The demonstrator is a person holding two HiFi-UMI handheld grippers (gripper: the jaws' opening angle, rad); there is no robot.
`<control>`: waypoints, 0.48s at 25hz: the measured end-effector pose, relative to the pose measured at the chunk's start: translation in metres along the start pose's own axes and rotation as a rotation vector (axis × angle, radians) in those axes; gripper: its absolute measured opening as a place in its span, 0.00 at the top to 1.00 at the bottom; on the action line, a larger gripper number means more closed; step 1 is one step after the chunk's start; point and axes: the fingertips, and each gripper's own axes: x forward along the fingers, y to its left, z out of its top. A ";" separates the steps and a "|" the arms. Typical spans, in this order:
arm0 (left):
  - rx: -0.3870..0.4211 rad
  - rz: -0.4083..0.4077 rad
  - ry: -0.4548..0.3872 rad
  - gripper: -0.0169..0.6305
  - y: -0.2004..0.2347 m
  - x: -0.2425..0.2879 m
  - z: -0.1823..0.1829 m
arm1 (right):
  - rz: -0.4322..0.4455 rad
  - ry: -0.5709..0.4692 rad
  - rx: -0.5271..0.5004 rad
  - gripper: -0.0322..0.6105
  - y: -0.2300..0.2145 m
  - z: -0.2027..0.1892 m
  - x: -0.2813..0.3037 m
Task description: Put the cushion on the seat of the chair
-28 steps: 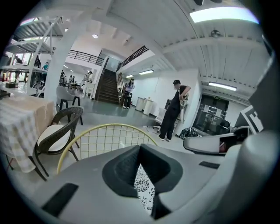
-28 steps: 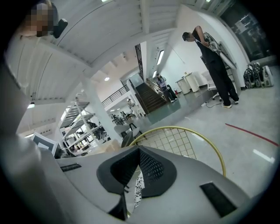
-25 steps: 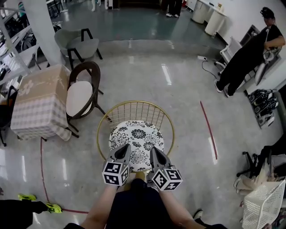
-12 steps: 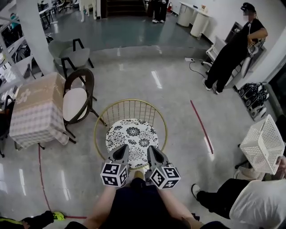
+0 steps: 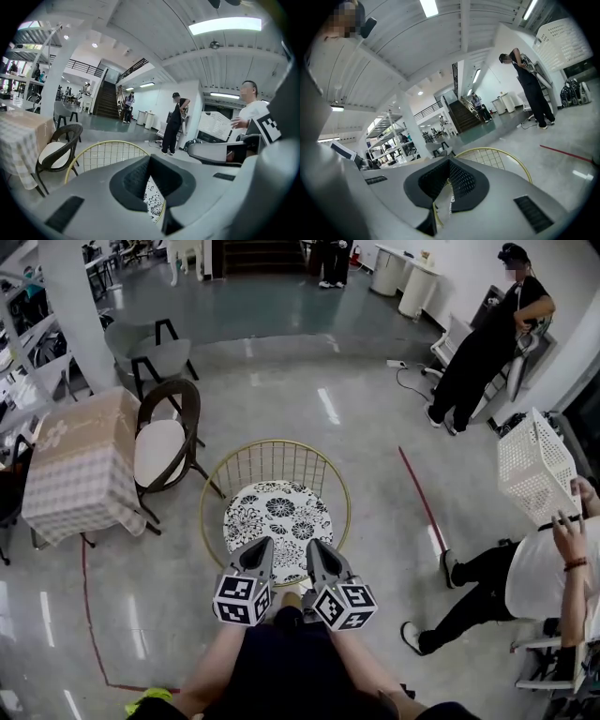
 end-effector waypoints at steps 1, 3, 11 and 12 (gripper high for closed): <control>0.002 0.003 -0.001 0.94 0.000 -0.001 0.000 | 0.001 -0.001 0.000 0.95 0.001 0.000 0.000; 0.000 0.009 -0.002 0.94 0.001 -0.004 0.001 | 0.006 -0.003 -0.001 0.95 0.002 0.001 -0.001; 0.009 0.038 0.007 0.94 0.003 -0.011 -0.009 | 0.025 -0.007 0.003 0.95 0.003 -0.004 -0.006; 0.011 0.042 0.012 0.94 0.003 -0.012 -0.011 | 0.023 -0.009 0.006 0.95 0.003 -0.004 -0.007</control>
